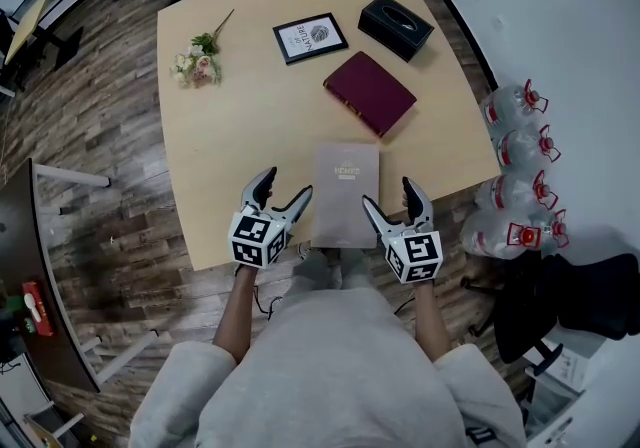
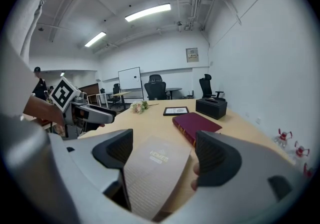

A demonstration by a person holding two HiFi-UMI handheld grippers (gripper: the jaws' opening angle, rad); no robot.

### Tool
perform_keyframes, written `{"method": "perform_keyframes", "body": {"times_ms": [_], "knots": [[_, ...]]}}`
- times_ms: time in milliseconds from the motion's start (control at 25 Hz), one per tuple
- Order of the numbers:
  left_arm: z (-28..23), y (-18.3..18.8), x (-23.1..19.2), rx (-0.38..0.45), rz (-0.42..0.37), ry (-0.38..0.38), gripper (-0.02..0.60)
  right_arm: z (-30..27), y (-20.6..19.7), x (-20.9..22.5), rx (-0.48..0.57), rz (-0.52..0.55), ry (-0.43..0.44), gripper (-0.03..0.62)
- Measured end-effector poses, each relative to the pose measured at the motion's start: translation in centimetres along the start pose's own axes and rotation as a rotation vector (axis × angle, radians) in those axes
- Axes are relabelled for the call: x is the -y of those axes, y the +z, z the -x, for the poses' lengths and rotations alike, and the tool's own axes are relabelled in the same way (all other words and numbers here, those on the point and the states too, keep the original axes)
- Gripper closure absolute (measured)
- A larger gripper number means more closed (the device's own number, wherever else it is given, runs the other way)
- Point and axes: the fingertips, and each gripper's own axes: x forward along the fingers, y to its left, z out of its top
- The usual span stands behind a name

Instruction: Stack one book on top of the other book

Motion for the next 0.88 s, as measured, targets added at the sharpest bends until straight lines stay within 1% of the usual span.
{"method": "perform_keyframes", "body": {"times_ms": [400,680,880], "knots": [[-2.4,-2.0,0.4,-0.064,0.028,0.017,0.227,-0.9,-3.5,1.1,-0.075,-0.062,0.055,0.204],[-4.4,-4.3,0.8,-0.128,0.050,-0.003,0.227,-2.1,-6.6,0.7,-0.143,-0.102,0.083,0.203],[-5.7,-6.4,1.0,-0.176,0.081,-0.025,0.227,-2.7,-9.1,0.4,-0.202,-0.134,0.091,0.203]]}}
